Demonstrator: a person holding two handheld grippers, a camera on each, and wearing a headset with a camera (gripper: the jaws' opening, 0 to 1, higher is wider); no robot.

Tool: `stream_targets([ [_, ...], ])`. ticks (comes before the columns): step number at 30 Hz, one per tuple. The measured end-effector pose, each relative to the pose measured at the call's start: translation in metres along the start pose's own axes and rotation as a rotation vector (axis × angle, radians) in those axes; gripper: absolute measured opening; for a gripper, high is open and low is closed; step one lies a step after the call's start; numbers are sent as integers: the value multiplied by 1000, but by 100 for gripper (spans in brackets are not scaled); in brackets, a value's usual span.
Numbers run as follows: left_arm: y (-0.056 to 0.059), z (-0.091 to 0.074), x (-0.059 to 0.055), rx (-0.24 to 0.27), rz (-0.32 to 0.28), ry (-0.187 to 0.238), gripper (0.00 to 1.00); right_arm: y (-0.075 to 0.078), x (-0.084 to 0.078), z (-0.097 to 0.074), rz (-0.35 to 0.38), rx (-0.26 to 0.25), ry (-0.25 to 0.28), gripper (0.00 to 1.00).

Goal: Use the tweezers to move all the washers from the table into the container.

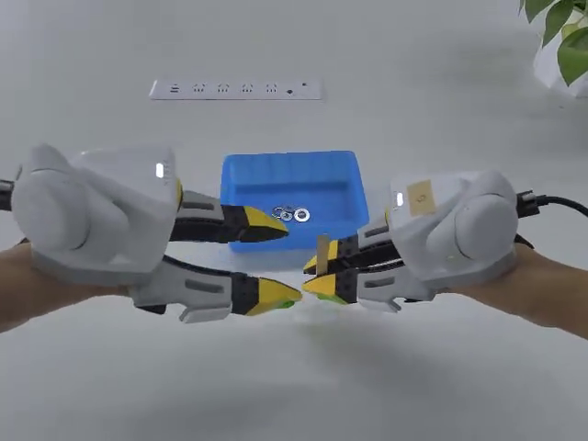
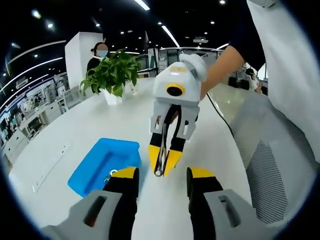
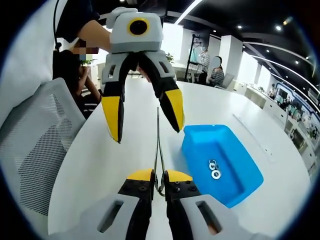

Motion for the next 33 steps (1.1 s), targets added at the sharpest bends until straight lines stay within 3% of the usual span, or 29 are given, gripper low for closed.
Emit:
stream_targets([
  [4, 7, -10, -13, 19, -28, -30, 49, 4, 9, -11, -18, -5, 0, 8],
  [8, 11, -15, -17, 43, -69, -7, 56, 9, 22, -22, -27, -17, 16, 9],
  [11, 13, -16, -22, 60, -75, -15, 56, 14, 37, -31, -40, -31, 37, 9],
  [18, 19, -16, -40, 13, -70, -103, 55, 30, 58, -42, -57, -52, 67, 9],
  [22, 22, -19, -40, 8, -80, -85, 56, 45, 63, -43, -54, -71, 78, 9],
  [25, 22, -21, -42, 29, -124, -51, 57, 58, 67, -42, -43, -90, 97, 9],
  [31, 20, -30, -43, 74, -188, 27, 63, 84, 63, -28, -28, -108, 99, 9],
  [33, 19, -33, -42, 95, -182, 43, 67, 90, 60, -21, -17, -106, 96, 9],
])
Point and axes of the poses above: the centre of the closed fingertips' face, and the gripper's own axes: z roughly forward along the fingers, y roughly to its right, x roughly out of its top, the point moved 8 cm from there along -z, roughly backward along the fingers, and after that the axes turned 3 degrees about -z, right-handed, at the moved point
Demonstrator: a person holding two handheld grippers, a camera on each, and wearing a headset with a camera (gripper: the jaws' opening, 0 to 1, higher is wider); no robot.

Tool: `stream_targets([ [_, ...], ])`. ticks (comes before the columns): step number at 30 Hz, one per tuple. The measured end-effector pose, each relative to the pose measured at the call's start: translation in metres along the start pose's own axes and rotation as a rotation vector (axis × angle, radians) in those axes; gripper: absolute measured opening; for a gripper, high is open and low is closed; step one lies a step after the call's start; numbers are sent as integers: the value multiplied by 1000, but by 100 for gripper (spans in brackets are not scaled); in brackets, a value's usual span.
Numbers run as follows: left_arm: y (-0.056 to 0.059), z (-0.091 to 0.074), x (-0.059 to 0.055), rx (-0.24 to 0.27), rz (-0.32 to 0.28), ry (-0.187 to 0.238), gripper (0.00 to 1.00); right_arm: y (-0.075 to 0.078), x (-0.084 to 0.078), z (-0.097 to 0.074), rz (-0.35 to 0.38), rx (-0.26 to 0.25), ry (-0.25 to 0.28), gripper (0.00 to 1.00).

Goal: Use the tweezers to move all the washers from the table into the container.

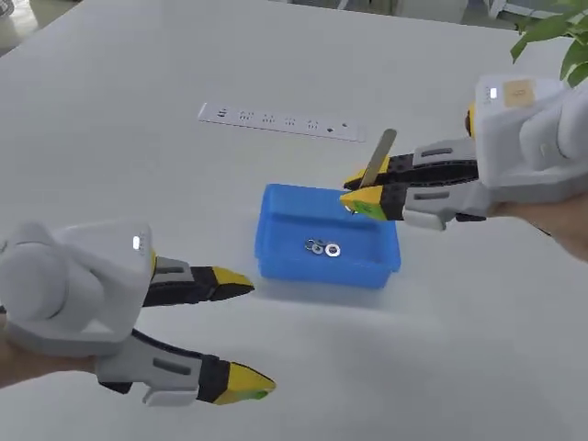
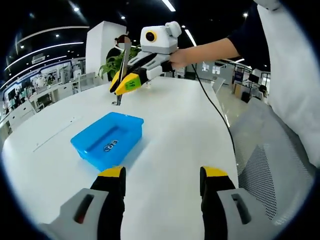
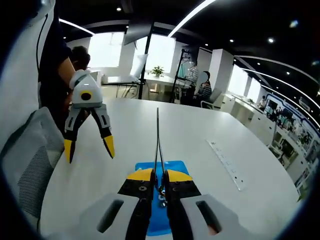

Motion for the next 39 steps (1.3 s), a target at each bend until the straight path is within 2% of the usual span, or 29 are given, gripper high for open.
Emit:
stream_targets([
  [2, -1, -2, 2, 5, -30, 27, 70, 3, -6, 8, 3, 7, -16, 9],
  [5, -2, -5, 4, 24, -24, 52, 69, 3, -14, 18, 13, 21, -34, 9],
  [6, -2, -5, 6, 20, -38, 68, 68, 3, -15, 20, 15, 27, -36, 9],
  [9, -4, -6, 7, 22, -52, 81, 69, 0, -22, 29, 12, 46, -52, 9],
  [16, -9, -12, 6, 46, -46, 75, 69, 3, -46, 49, 46, 69, -88, 9],
  [21, -11, -18, 2, 62, -44, 59, 68, 2, -57, 58, 64, 77, -102, 9],
  [24, -12, -20, -1, 72, -48, 44, 68, 1, -60, 61, 71, 78, -106, 9],
  [31, -16, -22, -2, 82, -65, 53, 64, -1, -64, 61, 79, 71, -115, 9],
  [39, -17, -24, -1, 86, -68, 53, 65, -1, -63, 61, 97, 61, -104, 10],
])
Point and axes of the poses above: the centre of the closed fingertips' face, and the gripper's own axes: z roughly forward along the fingers, y roughly to its right, x roughly out of its top, the point moved 8 cm from there along -z, roughly backward along the fingers, and after that the axes turned 3 degrees about -z, right-handed, at the moved point
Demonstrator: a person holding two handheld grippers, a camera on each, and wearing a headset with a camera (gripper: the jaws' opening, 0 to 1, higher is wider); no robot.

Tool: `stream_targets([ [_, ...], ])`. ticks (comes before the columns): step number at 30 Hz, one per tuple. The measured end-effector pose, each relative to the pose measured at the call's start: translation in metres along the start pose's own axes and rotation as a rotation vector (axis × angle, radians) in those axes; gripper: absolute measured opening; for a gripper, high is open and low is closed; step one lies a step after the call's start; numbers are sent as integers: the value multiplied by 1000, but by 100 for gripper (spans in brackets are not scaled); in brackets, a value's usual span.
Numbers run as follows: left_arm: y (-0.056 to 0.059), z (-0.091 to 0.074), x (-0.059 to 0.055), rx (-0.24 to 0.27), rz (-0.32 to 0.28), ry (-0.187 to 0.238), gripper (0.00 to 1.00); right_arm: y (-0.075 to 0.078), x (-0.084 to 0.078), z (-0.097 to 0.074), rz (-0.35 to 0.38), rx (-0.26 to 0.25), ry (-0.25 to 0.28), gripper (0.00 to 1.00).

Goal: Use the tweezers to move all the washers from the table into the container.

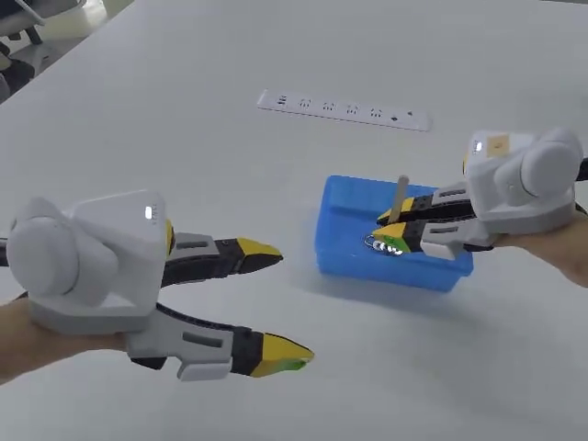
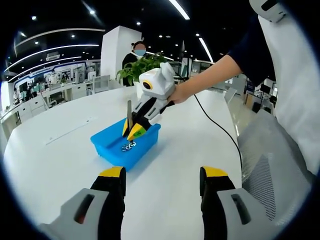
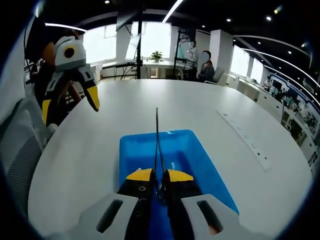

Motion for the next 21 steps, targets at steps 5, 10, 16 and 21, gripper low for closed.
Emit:
stream_targets([
  [5, -1, -1, 0, 10, -2, -3, 64, -1, 4, -3, -17, -5, 7, 8],
  [10, -6, 1, 10, 47, -19, 42, 63, -1, 10, -8, -27, -8, 18, 8],
  [16, -14, 6, 21, 63, -2, 61, 61, -1, 12, -14, -35, -7, 18, 7],
  [21, -24, 10, 33, 66, 10, 84, 60, -2, 13, -17, -37, -10, 21, 7],
])
Point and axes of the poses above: the centre of the closed fingertips' face, and the gripper's own axes: z roughly forward along the fingers, y roughly to its right, x roughly out of its top, the point moved 8 cm from there along -z, roughly backward along the fingers, and after that the axes turned 3 degrees about -z, right-handed, at the moved point
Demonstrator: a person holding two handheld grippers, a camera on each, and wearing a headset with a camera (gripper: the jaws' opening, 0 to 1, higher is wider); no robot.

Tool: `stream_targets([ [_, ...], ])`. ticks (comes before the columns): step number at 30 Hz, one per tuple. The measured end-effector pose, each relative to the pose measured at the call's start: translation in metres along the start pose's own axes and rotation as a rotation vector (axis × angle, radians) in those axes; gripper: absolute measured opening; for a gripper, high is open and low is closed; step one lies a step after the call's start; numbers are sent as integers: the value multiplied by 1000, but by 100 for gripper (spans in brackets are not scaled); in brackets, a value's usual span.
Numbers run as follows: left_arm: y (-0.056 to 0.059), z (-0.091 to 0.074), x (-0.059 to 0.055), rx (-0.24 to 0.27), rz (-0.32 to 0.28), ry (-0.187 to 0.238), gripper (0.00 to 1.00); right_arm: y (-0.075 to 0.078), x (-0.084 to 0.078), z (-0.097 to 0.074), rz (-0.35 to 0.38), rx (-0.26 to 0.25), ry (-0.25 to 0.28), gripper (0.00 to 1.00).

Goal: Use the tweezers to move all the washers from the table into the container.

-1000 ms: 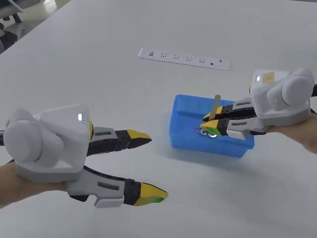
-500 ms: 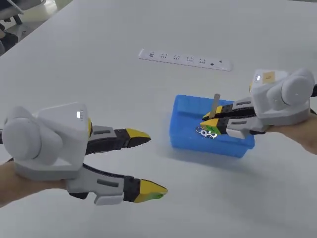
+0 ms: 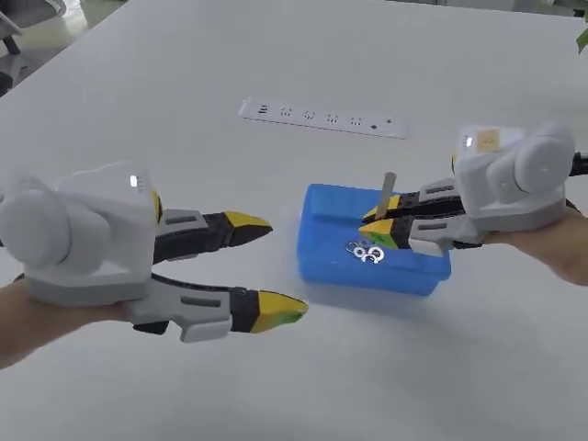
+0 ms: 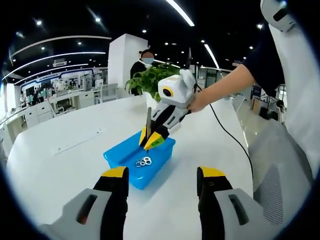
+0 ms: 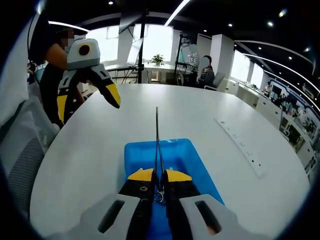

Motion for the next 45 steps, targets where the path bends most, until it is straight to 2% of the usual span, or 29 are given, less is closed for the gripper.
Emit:
stream_targets([
  [4, -8, 8, 11, 6, 24, 16, 59, -1, 1, -3, -2, -4, 1, 7],
  [8, -15, 21, 28, -13, 61, 31, 58, -4, 8, -9, -19, -11, 5, 7],
  [11, -13, 27, 40, -42, 93, 43, 58, -8, 23, -19, -27, -15, 39, 7],
  [12, -12, 29, 42, -57, 98, 46, 58, -12, 31, -24, -20, -3, 71, 7],
  [14, -10, 30, 45, -68, 108, 50, 57, -18, 40, -30, -8, 26, 95, 7],
  [16, -8, 32, 45, -77, 110, 50, 57, -25, 45, -35, -19, 46, 95, 7],
  [20, -4, 34, 46, -93, 107, 59, 56, -40, 43, -37, -11, 107, 63, 7],
  [24, 2, 35, 49, -107, 108, 73, 55, -52, 36, -35, -18, 137, 23, 7],
  [29, 15, 36, 52, -171, 123, 66, 52, -65, 26, -31, 6, 173, -38, 7],
  [33, 23, 41, 50, -210, 163, 32, 42, -74, 24, -28, -12, 192, -83, 7],
  [36, 31, 45, 51, -265, 182, 26, 36, -82, 25, -25, -40, 219, -107, 7],
  [38, 35, 46, 52, -296, 195, 15, 28, -85, 25, -25, -59, 226, -120, 7],
  [40, 38, 47, 53, -301, 228, 0, 24, -86, 25, -24, -63, 239, -125, 7],
  [42, 40, 47, 53, -313, 226, -14, 20, -86, 24, -24, -71, 243, -137, 7],
  [44, 42, 45, 54, -330, 215, -31, 7, -86, 24, -25, -75, 246, -143, 7],
  [45, 43, 45, 54, -329, 221, -29, 7, -86, 24, -25, -72, 245, -146, 7],
])
Point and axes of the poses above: the centre of the closed fingertips' face, and the gripper's own axes: z roughly forward along the fingers, y roughly to its right, x roughly out of its top, the point moved 8 cm from there along -z, roughly backward along the fingers, and after that the axes turned 3 degrees about -z, right-handed, at the moved point
